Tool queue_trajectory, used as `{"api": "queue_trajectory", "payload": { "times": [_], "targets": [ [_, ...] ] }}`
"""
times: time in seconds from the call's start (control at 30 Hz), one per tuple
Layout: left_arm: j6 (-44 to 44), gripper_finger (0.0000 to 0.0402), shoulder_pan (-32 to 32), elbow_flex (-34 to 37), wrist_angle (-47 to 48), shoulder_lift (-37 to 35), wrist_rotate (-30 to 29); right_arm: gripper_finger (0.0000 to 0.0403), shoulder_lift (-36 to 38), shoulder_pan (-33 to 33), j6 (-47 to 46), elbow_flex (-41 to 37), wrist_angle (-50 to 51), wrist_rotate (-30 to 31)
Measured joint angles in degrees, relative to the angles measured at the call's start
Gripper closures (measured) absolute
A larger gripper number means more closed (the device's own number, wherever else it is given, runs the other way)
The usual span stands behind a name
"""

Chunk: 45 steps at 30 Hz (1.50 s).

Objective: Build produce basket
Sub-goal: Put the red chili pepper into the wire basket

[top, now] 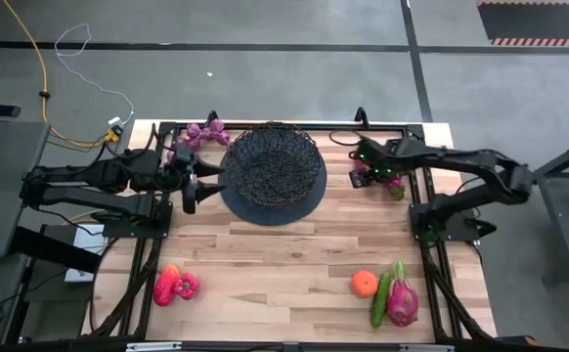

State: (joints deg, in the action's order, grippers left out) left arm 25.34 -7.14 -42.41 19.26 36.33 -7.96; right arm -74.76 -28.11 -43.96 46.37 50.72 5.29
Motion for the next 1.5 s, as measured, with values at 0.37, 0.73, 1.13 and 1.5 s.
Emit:
{"api": "queue_trajectory", "payload": {
  "times": [0.37, 0.73, 1.13, 1.5],
  "targets": [
    [-1.96, 0.0121, -0.02, 0.00, 0.27, -1.59, -0.22, 0.0179, -11.89, -0.77, 0.87, 0.02, -5.45, 6.74],
    [-3.40, 0.0121, -0.02, 0.00, 0.25, -1.53, -1.32, 0.0179, -14.17, -0.75, -0.62, 3.97, 0.35, 11.43],
    [-3.79, 0.0121, -0.02, 0.00, 0.14, -0.89, -1.28, 0.0179, -18.30, -6.42, 13.56, 8.66, 1.44, 11.86],
    [4.45, 0.0121, 0.01, 0.00, 0.19, -0.82, -1.72, 0.0179, -25.88, -7.87, 20.23, 8.93, -1.56, 6.07]
  ]
}}
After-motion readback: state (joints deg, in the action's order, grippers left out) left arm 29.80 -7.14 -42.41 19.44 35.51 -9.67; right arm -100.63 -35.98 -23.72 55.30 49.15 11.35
